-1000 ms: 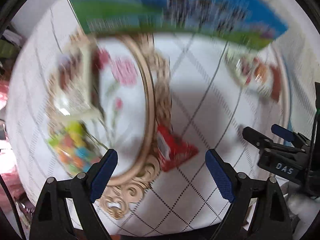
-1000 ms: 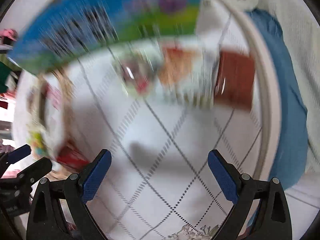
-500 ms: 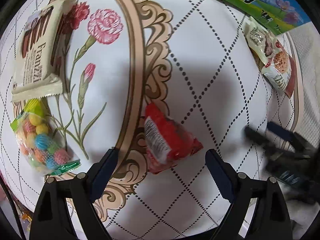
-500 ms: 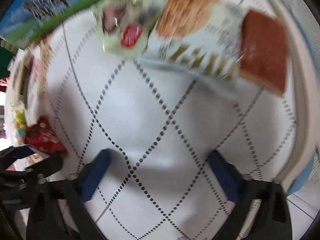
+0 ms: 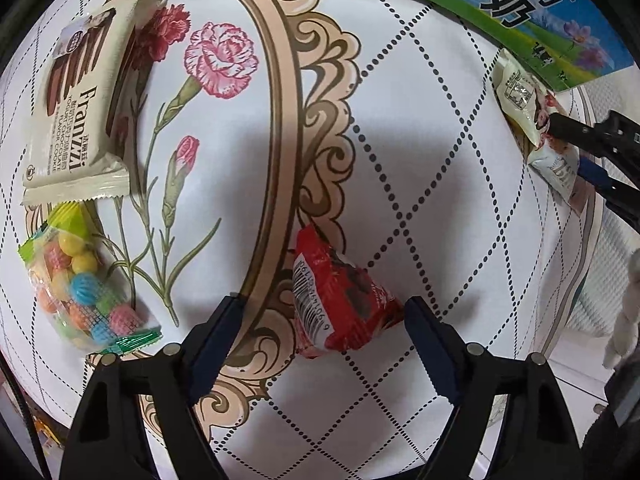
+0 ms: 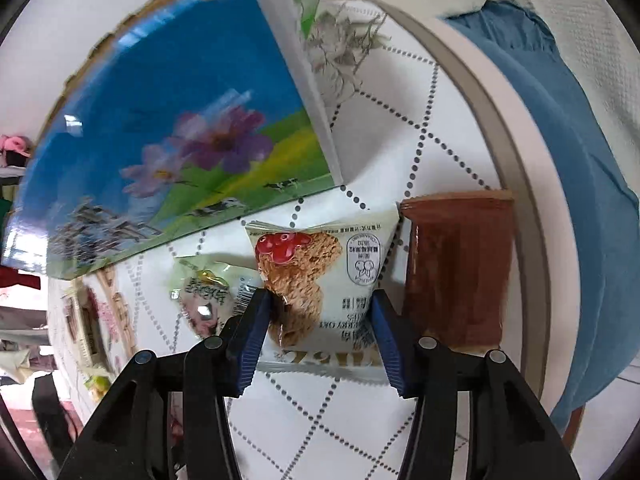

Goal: Organize snacks
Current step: 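Grasp the oat cookie packet with right gripper while left gripper grasps small red bag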

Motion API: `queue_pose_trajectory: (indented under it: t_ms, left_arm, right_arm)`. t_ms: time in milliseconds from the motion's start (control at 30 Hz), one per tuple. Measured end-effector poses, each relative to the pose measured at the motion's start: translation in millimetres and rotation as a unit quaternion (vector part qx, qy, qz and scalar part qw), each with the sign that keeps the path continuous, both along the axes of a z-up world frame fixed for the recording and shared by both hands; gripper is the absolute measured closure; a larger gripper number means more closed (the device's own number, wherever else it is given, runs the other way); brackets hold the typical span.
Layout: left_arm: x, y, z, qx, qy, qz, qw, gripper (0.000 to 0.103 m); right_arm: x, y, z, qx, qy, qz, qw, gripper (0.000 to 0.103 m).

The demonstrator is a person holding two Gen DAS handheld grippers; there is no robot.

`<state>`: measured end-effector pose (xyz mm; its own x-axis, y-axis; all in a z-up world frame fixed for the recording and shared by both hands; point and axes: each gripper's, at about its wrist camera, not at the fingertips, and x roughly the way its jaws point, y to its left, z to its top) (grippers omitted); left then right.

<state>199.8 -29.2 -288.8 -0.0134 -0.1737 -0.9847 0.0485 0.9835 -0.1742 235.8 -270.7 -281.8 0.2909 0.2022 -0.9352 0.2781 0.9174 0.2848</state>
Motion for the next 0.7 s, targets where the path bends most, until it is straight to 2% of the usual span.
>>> queue_pose_trajectory:
  t_ms: [67,167,367,467,533,700]
  left_arm:
    - [-1,7,0,-0.005,0.002,0.004,1.0000,0.020]
    - [-12,23,4,-0.012,0.004,0.010,0.9999,0.020]
    - [-27,37,5,-0.027,0.015,0.016,0.9994,0.020]
    - [-29,36,4,-0.025,0.014,0.017,0.9994,0.020]
    - [-29,34,5,-0.026,0.014,0.021,0.9993,0.020]
    - [-20,33,12,-0.043,0.010,0.036,0.9984,0.020]
  right_arm:
    - [8,4,1,-0.012,-0.001,0.012,1.000,0.052]
    - [-1,15,1,-0.017,0.000,0.029,0.999,0.056]
    - [-58,45,0,-0.018,0.034,0.106,0.994,0.057]
    - [-83,57,-5,-0.020,0.046,0.124,0.991,0.056]
    - [-91,59,-7,-0.022,0.046,0.120,0.992,0.055]
    - [-90,49,-24,-0.002,0.058,0.089,0.994,0.041]
